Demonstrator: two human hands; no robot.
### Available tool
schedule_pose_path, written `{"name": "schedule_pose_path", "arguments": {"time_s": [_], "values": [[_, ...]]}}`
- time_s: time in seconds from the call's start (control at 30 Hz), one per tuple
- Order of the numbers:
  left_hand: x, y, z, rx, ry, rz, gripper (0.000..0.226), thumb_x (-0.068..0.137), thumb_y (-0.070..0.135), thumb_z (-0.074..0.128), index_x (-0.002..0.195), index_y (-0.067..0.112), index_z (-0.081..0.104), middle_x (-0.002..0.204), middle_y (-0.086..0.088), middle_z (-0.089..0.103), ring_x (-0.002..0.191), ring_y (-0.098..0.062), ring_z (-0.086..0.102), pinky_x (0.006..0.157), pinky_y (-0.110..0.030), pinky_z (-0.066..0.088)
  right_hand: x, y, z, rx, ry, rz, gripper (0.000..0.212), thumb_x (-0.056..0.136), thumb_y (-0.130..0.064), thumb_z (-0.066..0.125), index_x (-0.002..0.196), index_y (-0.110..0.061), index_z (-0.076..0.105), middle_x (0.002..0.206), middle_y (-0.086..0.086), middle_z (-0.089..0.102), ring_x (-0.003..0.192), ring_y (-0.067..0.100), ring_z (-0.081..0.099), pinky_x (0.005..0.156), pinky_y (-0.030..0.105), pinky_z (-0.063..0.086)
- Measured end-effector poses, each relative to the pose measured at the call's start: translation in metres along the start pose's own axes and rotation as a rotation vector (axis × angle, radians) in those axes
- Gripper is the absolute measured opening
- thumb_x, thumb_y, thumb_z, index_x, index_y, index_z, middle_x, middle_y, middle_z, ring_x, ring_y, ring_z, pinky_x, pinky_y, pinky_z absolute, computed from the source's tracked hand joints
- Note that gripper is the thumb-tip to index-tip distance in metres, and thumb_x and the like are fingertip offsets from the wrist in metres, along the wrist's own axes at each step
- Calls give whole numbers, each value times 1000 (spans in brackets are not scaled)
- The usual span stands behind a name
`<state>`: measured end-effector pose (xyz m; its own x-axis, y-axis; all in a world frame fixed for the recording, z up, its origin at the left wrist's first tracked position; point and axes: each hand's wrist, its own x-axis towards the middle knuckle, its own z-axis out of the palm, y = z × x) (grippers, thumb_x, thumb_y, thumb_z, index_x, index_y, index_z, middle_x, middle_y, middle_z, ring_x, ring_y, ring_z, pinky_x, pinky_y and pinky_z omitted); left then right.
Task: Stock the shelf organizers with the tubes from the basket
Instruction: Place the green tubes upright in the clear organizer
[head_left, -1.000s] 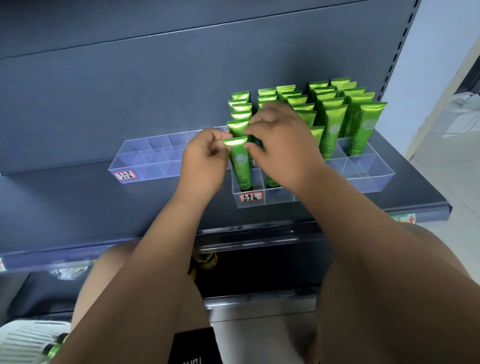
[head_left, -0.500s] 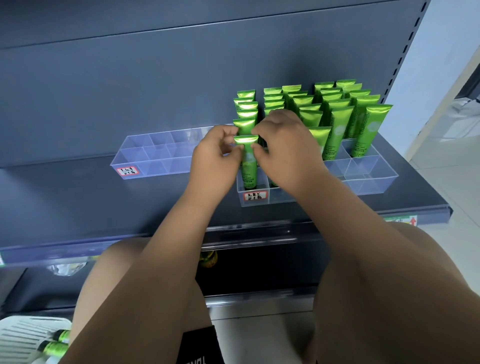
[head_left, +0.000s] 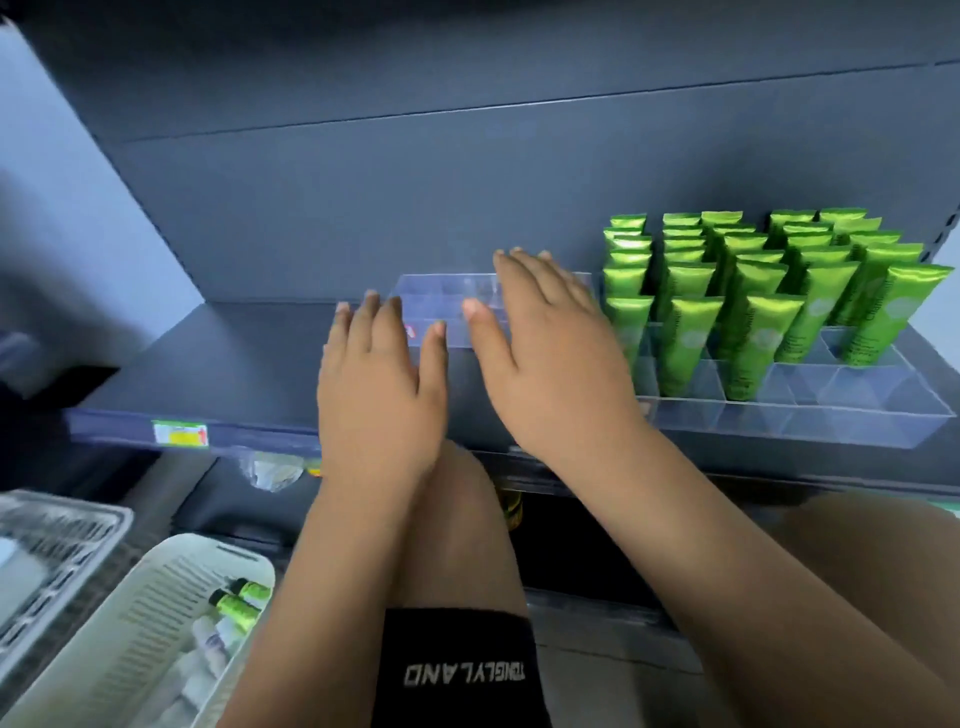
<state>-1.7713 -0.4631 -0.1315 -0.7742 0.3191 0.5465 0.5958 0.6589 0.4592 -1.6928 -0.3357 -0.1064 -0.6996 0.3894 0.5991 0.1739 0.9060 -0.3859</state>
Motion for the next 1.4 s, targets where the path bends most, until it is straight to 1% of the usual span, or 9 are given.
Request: {"name": "schedule_pose_path", "arguments": {"time_s": [0.27, 0.43, 0.63, 0.7, 0.83, 1.0, 1.13, 1.27, 1.4], "values": [[-91, -179, -114, 565, 12, -371, 72, 99, 50, 10, 159, 12, 24, 163, -10, 32, 155, -32, 17, 124, -49, 16, -55, -212, 117, 310, -212, -231, 60, 99, -48, 29, 133, -8, 57, 140, 13, 58, 144, 33, 39, 117, 46, 31], [-185, -246, -157, 592, 72, -788, 66, 104, 53, 28, 154, 10, 34, 164, -10, 31, 155, -32, 18, 123, -54, 21, -143, -282, 214, 356, -483, -371, 63, 98, -49, 27, 137, -8, 54, 143, 14, 56, 144, 34, 39, 118, 48, 31], [-261, -314, -152, 559, -14, -1017, 68, 103, 56, 29, 153, 10, 35, 164, -10, 33, 155, -31, 17, 126, -51, 17, -186, -293, 283, 225, -744, -488, 55, 103, -50, 33, 140, -14, 49, 151, 9, 49, 145, 29, 36, 119, 48, 30], [-275, -333, -139, 555, -57, -1035, 67, 103, 55, 32, 152, 10, 36, 163, -10, 34, 155, -32, 16, 125, -52, 19, -194, -296, 304, 238, -788, -417, 49, 102, -46, 40, 138, -14, 49, 145, 9, 53, 135, 29, 45, 112, 46, 39], [-292, -373, -103, 516, -200, -1092, 65, 104, 52, 32, 155, 11, 33, 165, -8, 31, 157, -32, 10, 126, -49, 16, -203, -299, 356, 319, -914, 66, 44, 95, -39, 53, 132, -16, 52, 124, 8, 62, 109, 30, 63, 88, 45, 56], [-297, -427, -58, 395, -305, -1219, 67, 102, 53, 35, 156, 14, 30, 166, -4, 27, 157, -27, 10, 126, -47, 15, -208, -303, 428, 250, -992, 375, 33, 98, -29, 57, 127, -12, 59, 119, 10, 69, 106, 30, 67, 85, 42, 58], [-306, -479, -32, 305, -426, -1402, 80, 98, 56, 46, 158, 10, 21, 169, -10, 18, 156, -32, 10, 126, -50, 18, -222, -302, 477, 159, -1137, 417, 29, 102, -28, 55, 125, -11, 59, 122, 11, 67, 111, 32, 64, 78, 34, 44], [-311, -520, -16, 388, -685, -1449, 87, 100, 39, 57, 160, 2, 5, 169, -18, 0, 156, -39, 8, 126, -49, 17, -247, -297, 504, -25, -1168, 309, 23, 102, -23, 48, 120, -16, 60, 120, 9, 65, 110, 32, 60, 86, 41, 51], [-303, -543, -14, 518, -1080, -1348, 53, 90, 27, 65, 138, 11, 52, 146, -21, 47, 128, -39, 51, 82, -49, 50, -277, -299, 507, -129, -1438, 262, 35, 96, -21, 49, 128, -11, 57, 128, 13, 57, 116, 33, 57, 95, 42, 49]]}}
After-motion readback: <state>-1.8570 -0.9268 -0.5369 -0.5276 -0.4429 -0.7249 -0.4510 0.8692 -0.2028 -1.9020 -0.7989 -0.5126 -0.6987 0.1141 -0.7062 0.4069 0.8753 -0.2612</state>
